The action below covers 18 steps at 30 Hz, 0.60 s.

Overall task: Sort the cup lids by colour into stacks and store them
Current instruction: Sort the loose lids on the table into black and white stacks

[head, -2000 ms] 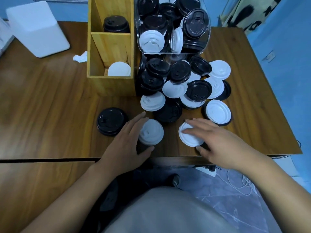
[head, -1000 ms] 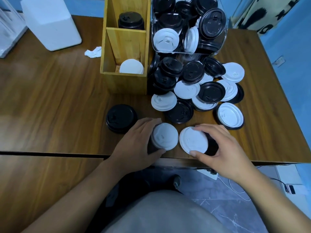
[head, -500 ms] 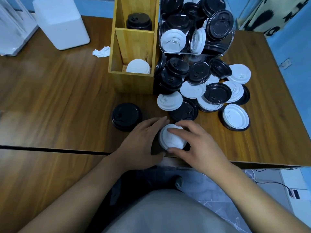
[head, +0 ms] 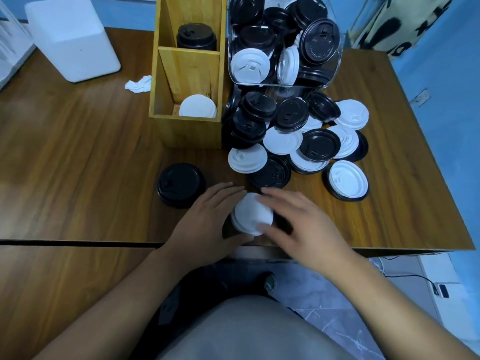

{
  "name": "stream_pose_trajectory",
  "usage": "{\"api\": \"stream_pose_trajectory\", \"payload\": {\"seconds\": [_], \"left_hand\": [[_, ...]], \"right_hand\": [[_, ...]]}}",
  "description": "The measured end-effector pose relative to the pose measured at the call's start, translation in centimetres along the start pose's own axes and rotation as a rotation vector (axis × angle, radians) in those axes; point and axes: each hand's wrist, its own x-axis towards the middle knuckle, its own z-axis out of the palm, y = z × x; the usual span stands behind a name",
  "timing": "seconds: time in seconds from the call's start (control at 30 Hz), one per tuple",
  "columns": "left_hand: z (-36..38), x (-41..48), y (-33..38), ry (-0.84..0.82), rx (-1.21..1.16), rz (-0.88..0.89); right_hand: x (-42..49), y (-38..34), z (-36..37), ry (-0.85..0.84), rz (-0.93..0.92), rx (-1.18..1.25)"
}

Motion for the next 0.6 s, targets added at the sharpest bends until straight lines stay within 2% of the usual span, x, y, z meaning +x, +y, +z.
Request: {"api": "stream_pose_trajectory", "payload": {"seconds": [0.07, 0.13, 0.2, 0.3, 0.43, 0.53, 0.6], "left_hand": [[0.0, 0.1, 0.1, 0.011, 0.019, -0.009], [0.1, 0.1, 0.3, 0.016, 0.048, -0.014], [0.3, 0.2, 0.6, 0.009, 0.08, -0.011], [1.0, 0.9, 1.6, -0.012, 0.103, 0.012], [2.2, 2.2, 3.4, -0.03, 0.089, 0.032], [2.8, 2.9, 4.2, -0.053, 0.104, 0.018], [2.8, 2.9, 4.4, -0.053, 0.098, -0.001]], "right_hand": [[-0.7, 2.0, -2.2, 0.197, 0.093, 0.003], [-1.3, 4.8, -4.0, 0.336, 0.237, -0.115], [-1.5, 7.2, -5.0, 0.331, 0.376, -0.229], [-1.3, 9.0, -5.4, 0.253, 0.443, -0.251], [-1.0, 9.6, -5.8, 0.219, 0.496, -0.021], [-1.0, 10.0, -7.2, 0.28, 0.503, 0.158], [-1.4, 9.9, -9.0, 0.34, 0.497, 0.155]]}}
